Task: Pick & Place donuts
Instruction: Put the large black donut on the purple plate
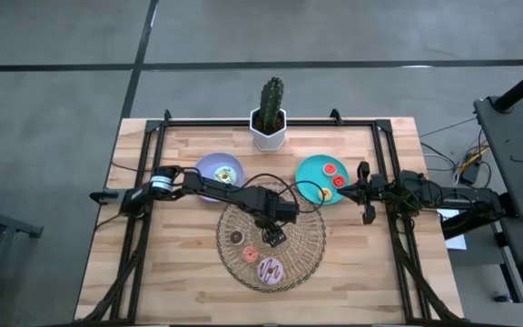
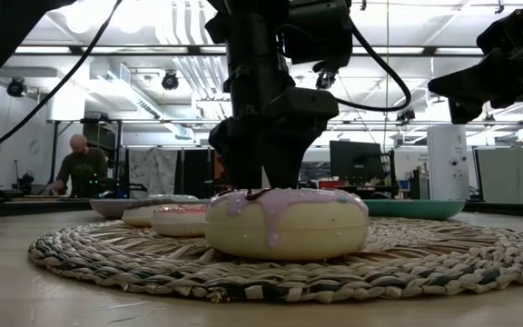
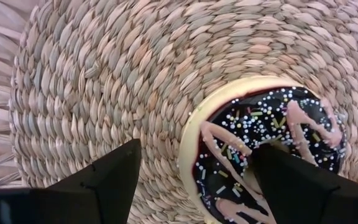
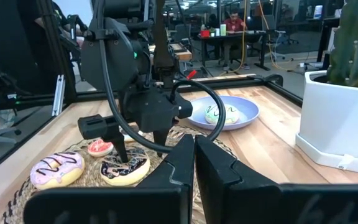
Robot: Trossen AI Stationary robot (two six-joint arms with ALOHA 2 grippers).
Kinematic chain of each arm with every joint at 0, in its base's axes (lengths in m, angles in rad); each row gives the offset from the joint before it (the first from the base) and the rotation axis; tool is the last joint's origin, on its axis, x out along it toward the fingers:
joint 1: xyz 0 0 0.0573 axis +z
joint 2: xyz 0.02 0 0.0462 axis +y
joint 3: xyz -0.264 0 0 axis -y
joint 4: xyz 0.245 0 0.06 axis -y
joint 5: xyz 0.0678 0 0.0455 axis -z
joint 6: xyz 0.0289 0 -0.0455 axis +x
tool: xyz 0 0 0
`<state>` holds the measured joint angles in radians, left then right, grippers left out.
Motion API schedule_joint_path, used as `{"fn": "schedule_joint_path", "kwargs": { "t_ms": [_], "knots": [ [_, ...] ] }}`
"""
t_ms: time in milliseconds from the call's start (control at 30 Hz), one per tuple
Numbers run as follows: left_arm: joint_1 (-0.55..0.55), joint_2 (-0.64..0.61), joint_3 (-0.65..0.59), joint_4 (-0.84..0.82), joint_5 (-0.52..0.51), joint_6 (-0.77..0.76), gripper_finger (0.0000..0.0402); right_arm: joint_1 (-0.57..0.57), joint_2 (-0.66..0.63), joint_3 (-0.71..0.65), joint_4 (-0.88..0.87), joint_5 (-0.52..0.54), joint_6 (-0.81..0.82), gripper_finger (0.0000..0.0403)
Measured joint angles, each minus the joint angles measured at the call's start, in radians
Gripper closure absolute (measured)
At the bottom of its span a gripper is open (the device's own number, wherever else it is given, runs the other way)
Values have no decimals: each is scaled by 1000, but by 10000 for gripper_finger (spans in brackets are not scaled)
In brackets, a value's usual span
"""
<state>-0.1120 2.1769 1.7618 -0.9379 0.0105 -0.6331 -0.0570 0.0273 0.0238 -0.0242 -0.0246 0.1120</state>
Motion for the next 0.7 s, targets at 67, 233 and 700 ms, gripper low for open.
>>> {"fn": "schedule_joint_path", "kwargs": {
  "t_ms": [67,233,700],
  "knots": [
    [1,0,0,3,0,1,124,0,0,0,0,0,0,394],
    [1,0,0,4,8,7,124,0,0,0,0,0,0,394],
    [2,0,0,8,33,8,168,0,0,0,0,0,0,394]
  ]
}}
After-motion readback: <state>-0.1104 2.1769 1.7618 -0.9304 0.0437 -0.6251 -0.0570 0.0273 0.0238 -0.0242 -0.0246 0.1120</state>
